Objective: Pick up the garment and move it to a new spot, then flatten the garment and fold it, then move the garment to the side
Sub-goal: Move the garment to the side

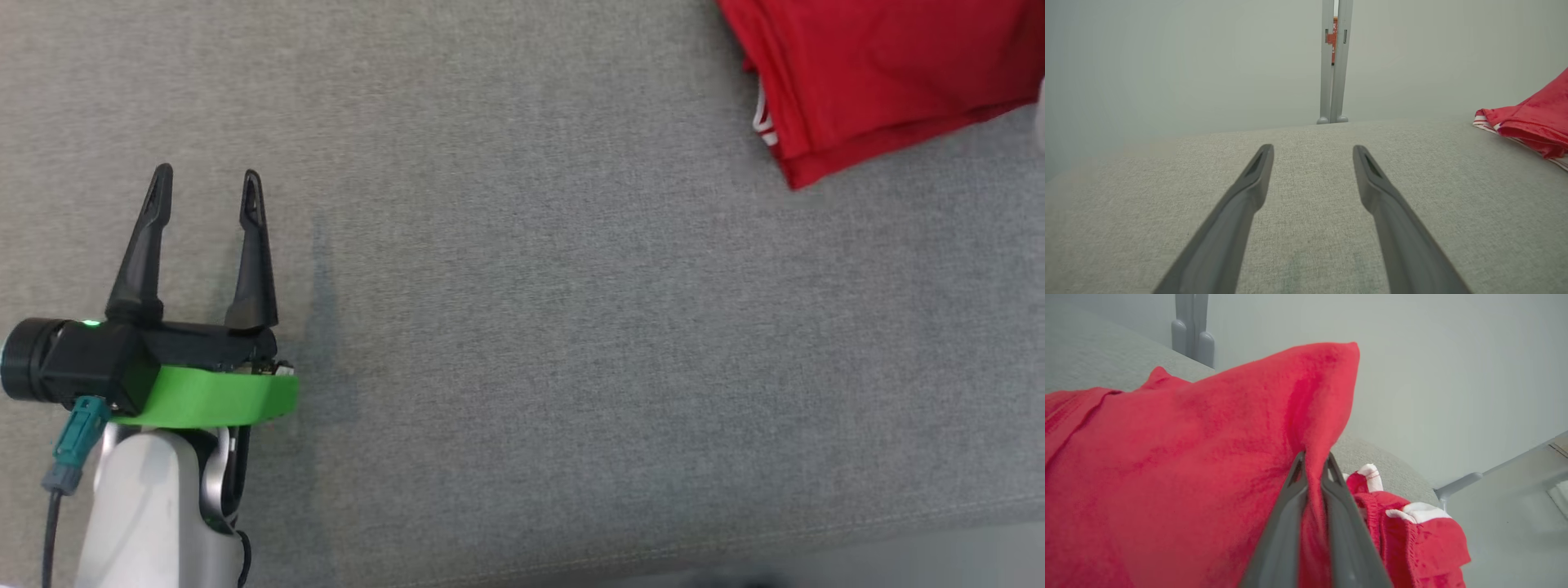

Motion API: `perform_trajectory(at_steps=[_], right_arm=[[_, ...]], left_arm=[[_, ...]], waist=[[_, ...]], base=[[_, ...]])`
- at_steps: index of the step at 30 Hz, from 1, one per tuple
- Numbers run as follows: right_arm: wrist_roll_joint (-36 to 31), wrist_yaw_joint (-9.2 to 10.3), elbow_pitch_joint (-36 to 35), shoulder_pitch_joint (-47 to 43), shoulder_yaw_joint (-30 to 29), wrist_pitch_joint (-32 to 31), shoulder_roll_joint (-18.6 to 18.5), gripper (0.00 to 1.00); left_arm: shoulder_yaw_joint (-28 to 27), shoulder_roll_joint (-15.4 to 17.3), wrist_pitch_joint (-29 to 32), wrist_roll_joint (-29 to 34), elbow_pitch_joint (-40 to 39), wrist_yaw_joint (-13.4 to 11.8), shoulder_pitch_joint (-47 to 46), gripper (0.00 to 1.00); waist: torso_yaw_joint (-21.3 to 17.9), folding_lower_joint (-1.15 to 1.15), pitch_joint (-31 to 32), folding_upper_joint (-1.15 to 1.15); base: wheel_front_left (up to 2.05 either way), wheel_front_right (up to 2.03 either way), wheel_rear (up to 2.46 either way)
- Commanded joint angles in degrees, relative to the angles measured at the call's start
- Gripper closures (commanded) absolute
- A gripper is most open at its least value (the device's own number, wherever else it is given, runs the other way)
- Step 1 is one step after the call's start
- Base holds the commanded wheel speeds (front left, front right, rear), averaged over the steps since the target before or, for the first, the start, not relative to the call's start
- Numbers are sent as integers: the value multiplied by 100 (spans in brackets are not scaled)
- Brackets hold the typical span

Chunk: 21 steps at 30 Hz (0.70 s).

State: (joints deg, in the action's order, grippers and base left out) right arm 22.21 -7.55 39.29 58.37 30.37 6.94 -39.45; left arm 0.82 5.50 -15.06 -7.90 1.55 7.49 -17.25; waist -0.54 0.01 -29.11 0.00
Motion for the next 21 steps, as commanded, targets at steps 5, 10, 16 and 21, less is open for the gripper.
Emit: perform_trajectory(at_steps=[5,10,16,21], right_arm=[[333,12,-279,388,-50,-277,-648,100],[417,12,-276,690,-69,-439,-1011,100],[339,12,42,967,97,-677,-1195,100],[235,12,386,1215,315,-825,-1325,100]], left_arm=[[-28,230,-12,71,-277,0,-88,0],[34,314,-12,107,-476,0,-22,0],[90,343,-12,94,-681,0,88,0],[124,340,-12,92,-791,0,110,0]], waist=[[-795,-1,-723,0],[-811,-1,-758,0],[-703,-1,-750,0],[-616,-1,-812,0]], base=[[0,0,0],[0,0,0],[0,0,0],[0,0,0]])
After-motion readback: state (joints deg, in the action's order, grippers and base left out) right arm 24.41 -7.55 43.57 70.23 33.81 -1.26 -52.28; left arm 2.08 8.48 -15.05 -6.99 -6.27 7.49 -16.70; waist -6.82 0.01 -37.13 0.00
